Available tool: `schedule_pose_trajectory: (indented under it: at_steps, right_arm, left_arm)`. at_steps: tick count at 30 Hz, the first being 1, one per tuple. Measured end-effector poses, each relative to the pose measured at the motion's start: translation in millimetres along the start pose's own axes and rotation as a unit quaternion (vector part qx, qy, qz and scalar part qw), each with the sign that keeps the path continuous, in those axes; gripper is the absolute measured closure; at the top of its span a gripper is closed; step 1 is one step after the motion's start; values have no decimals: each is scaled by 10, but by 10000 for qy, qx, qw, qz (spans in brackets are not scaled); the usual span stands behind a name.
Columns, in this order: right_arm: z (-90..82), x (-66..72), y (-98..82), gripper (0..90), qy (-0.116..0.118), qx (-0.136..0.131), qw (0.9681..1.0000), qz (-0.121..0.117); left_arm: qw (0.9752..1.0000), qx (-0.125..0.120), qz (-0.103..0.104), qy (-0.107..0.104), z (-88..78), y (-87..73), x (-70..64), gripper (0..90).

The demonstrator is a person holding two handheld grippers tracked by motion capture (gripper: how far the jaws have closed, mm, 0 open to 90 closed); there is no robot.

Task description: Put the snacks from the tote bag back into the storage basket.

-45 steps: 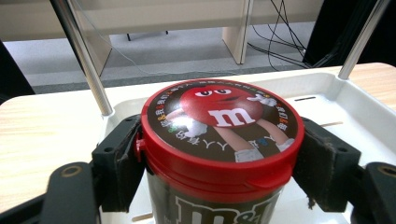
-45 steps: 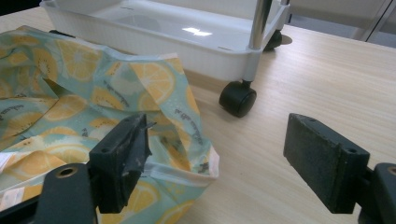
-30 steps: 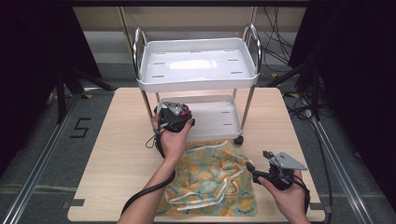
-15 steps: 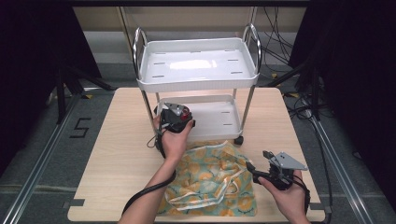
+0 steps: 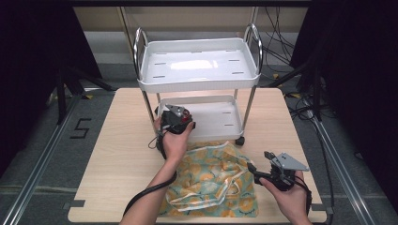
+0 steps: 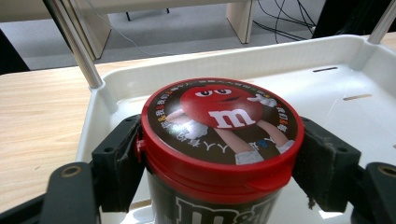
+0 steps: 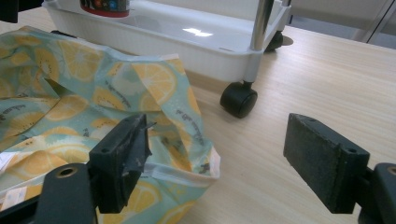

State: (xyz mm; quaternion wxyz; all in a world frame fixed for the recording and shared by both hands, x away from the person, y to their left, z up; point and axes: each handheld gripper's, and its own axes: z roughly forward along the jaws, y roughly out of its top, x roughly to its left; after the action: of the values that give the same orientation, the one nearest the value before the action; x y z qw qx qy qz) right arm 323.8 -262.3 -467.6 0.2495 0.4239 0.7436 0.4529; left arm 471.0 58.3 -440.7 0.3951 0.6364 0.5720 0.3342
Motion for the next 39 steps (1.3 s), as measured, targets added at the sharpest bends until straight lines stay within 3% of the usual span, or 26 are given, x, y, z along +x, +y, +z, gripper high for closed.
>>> schedule_pose_trajectory:
  at_steps: [8,9,10,12,13,14,17,19,21,24,25,28,29,39]
  right_arm:
    - [1,-26,8,232,-31,-76,9997,-213]
    - [-10,14,5,232,-27,8,10000,66]
    - [-6,-7,3,233,5,-14,10000,-93]
    - [-9,5,4,233,-9,5,10000,-2]
    - [1,-27,6,232,-32,-50,9997,-221]
    - [0,-8,1,232,0,-3,10000,-95]
    - [-1,-31,6,232,-24,-44,9997,-244]
    - [-2,-3,4,232,11,-23,10000,-24]
    - [0,-30,8,232,37,-16,9999,-150]
    - [2,-12,5,232,6,-45,10000,-87]
    - [0,-26,7,232,-19,-55,9998,-216]
    - [-2,2,8,232,-3,-30,10000,-8]
    - [3,-19,10,232,-5,-51,9999,-135]
    - [5,-11,13,232,-5,-66,9999,-114]
  left_arm:
    - [9999,113,-4,-15,49,-37,0,246]
    - [9999,123,-6,-5,55,-44,0,246]
    - [9999,141,11,0,57,-48,0,246]
    - [9999,131,-13,-2,62,-59,-5,246]
    - [9999,129,-22,-3,66,-64,-8,246]
    - [9999,137,-32,-4,70,-69,-8,246]
    - [9998,174,-6,0,86,-83,-9,246]
    - [9998,190,19,13,97,-94,-6,246]
    - [9998,179,24,12,101,-99,-8,246]
    - [9998,201,17,4,99,-96,-9,245]
    - [9998,209,18,9,99,-94,-8,245]
    - [9998,206,17,32,102,-100,-9,245]
    - [9998,217,24,38,104,-102,-9,244]
    - [9995,321,2,-8,113,-113,-23,241]
